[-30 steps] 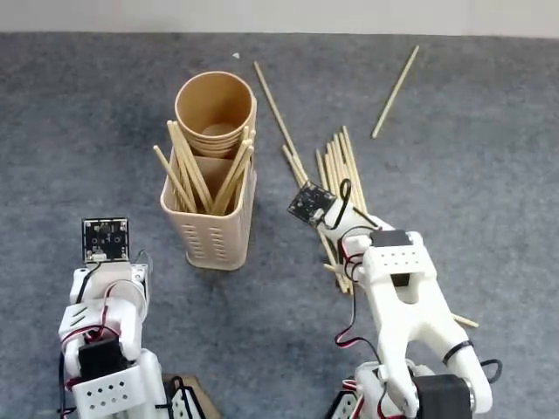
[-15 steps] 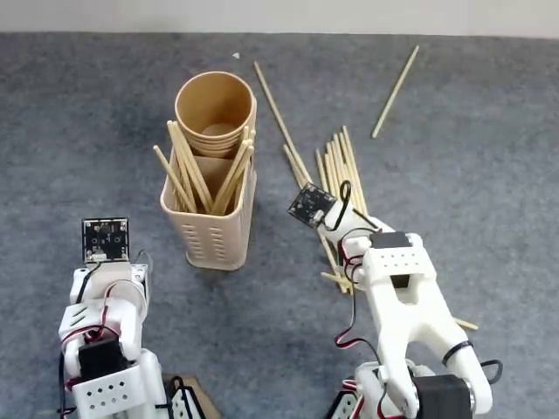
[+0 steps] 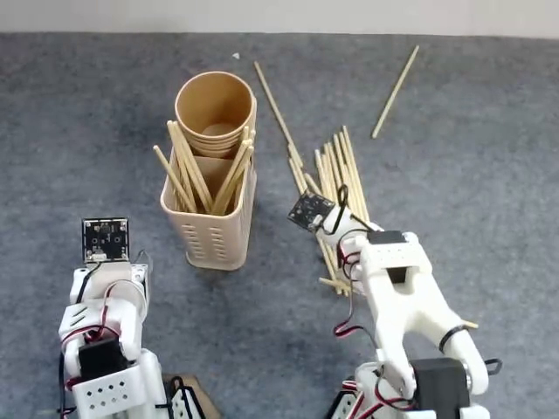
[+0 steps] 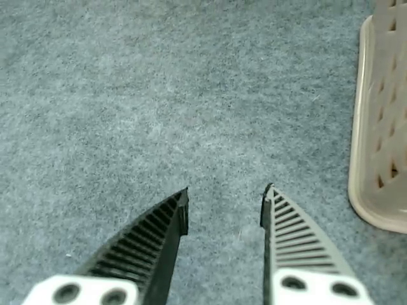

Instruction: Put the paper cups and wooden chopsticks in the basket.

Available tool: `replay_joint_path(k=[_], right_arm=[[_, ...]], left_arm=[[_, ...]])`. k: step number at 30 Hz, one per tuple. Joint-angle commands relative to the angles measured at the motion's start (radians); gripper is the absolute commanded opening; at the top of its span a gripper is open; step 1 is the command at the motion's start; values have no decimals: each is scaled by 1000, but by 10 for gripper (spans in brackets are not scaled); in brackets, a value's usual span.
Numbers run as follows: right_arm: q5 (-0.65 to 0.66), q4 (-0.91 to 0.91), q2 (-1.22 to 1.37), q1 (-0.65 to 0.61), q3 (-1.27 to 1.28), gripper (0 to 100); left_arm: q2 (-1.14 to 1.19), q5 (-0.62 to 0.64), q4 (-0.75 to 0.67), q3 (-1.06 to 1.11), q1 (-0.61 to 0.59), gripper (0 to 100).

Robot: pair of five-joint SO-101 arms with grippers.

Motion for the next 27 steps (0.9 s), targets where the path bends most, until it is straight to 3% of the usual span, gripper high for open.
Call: replay_joint_path(k=[1,3,9,15,24,27], right_arm=[[-2,-8,39,-8,-54,84],[-68,-8,39,8,-97,0],[-250,-8,-51,110,-357,5],[-503,-2,-165,108,-630,5],[-836,-12,-306,-102,-765,5],[-942,-96,-367,-209,-760,5]], left_arm=[[-5,-12,-11,2,10,213],[-5,-12,-11,2,10,213],[-5,-12,-11,2,10,213],[-5,-12,-12,2,10,213],[-5,-12,-15,2,10,213],[-5,-12,-15,2,10,213]])
